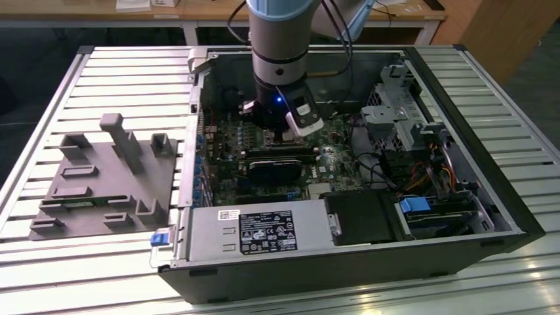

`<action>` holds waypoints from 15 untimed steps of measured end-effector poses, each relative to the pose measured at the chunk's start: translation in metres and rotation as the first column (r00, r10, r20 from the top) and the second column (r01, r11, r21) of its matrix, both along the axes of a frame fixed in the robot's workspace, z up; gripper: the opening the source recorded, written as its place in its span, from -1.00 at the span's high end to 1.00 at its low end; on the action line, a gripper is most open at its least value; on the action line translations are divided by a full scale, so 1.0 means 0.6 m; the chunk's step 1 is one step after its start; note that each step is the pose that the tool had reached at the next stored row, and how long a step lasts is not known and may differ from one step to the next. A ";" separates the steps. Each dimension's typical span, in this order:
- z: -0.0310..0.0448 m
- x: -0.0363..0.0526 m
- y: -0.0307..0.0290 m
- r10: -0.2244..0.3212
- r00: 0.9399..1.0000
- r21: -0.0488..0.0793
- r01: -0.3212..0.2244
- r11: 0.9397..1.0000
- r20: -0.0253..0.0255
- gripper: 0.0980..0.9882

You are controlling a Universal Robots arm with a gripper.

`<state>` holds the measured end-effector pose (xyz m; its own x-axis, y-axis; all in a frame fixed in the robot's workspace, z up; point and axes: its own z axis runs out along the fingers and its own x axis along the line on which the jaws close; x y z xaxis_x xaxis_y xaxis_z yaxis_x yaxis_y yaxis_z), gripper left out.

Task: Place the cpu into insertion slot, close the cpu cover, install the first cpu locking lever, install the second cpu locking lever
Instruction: 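Install the second cpu locking lever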

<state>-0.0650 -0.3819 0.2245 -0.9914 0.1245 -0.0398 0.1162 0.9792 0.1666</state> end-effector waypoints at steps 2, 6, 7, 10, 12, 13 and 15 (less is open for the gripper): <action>-0.003 -0.002 -0.0028 0.004 1.000 0.011 -0.004 1.000 0.000 0.99; -0.009 -0.005 -0.0079 0.011 1.000 0.033 -0.011 0.999 0.000 0.99; -0.010 -0.006 -0.0092 0.013 1.000 0.038 -0.013 0.999 0.000 0.99; -0.015 -0.008 -0.0129 0.019 1.000 0.055 -0.019 0.998 0.001 0.99; -0.017 -0.009 -0.0156 0.023 1.000 0.064 -0.023 0.998 0.001 0.99; -0.018 -0.009 -0.0173 0.025 1.000 0.068 -0.025 0.997 0.001 0.99; -0.019 -0.010 -0.0215 0.028 1.000 0.074 -0.028 0.997 0.002 0.99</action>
<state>-0.0710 -0.3948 0.2131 -0.9946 0.0988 -0.0325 0.0883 0.9670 0.2391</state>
